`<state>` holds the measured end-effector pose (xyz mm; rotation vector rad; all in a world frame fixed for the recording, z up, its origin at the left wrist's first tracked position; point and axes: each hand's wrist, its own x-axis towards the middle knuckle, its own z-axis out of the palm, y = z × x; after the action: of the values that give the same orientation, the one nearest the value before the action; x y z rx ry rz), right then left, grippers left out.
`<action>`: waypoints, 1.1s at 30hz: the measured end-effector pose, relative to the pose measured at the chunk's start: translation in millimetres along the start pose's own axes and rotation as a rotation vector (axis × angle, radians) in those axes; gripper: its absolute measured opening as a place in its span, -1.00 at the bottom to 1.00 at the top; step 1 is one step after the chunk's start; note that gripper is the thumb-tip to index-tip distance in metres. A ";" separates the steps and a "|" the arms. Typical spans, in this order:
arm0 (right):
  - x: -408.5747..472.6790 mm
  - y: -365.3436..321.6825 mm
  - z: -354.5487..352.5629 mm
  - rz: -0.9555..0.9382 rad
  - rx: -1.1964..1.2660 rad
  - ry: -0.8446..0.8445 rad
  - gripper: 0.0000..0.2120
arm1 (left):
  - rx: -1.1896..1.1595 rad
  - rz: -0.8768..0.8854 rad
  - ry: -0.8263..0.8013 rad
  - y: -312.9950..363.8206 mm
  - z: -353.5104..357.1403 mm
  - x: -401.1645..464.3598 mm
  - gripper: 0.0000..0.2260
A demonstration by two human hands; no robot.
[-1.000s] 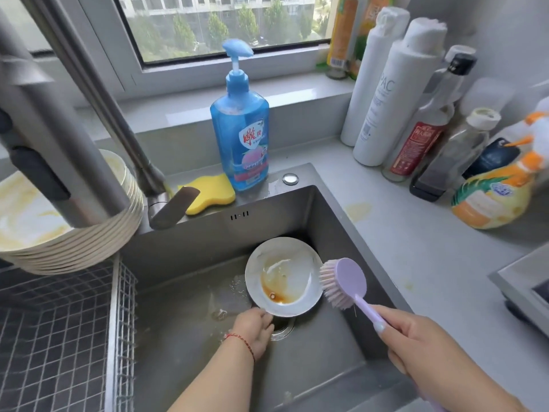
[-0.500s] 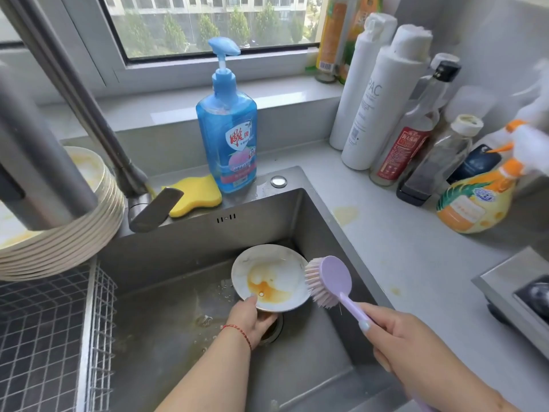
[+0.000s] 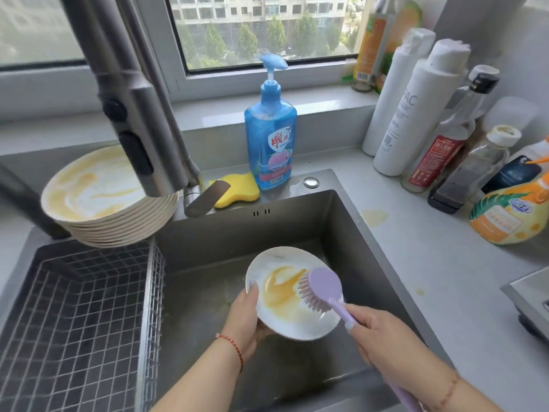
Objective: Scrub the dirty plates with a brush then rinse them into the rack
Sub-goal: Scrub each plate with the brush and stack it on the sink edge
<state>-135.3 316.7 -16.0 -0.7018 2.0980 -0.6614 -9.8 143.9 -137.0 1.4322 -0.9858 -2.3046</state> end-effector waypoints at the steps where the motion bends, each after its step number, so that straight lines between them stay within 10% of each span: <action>1: 2.3 -3.8 4.1 -0.013 -0.038 0.004 -0.74 | 0.020 0.021 -0.008 2.9 -3.4 -9.6 -0.67; 9: -13.1 -23.4 35.3 -0.074 -0.513 -0.088 -0.62 | 0.070 0.229 0.076 17.5 -38.4 -67.6 -0.68; 19: -13.2 -82.6 81.4 -0.213 -0.341 -0.172 -0.66 | 0.194 0.416 0.139 10.6 -58.4 -97.3 -0.70; 23: 1.5 -86.0 63.9 -0.297 -0.771 -0.006 -0.59 | 0.159 0.453 0.142 13.6 -67.2 -110.2 -0.72; 27: -18.6 -79.9 50.4 -0.287 -1.030 -0.180 -0.60 | 0.101 0.462 0.162 21.8 -73.1 -115.5 -0.70; 33: -53.8 -93.8 78.2 -0.314 -0.667 -0.332 -0.65 | 0.098 0.471 0.177 23.1 -71.5 -119.5 -0.67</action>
<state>-20.0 270.1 32.4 -1.4228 1.8964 0.0302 106.8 161.3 -59.4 1.2463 -1.2380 -1.7859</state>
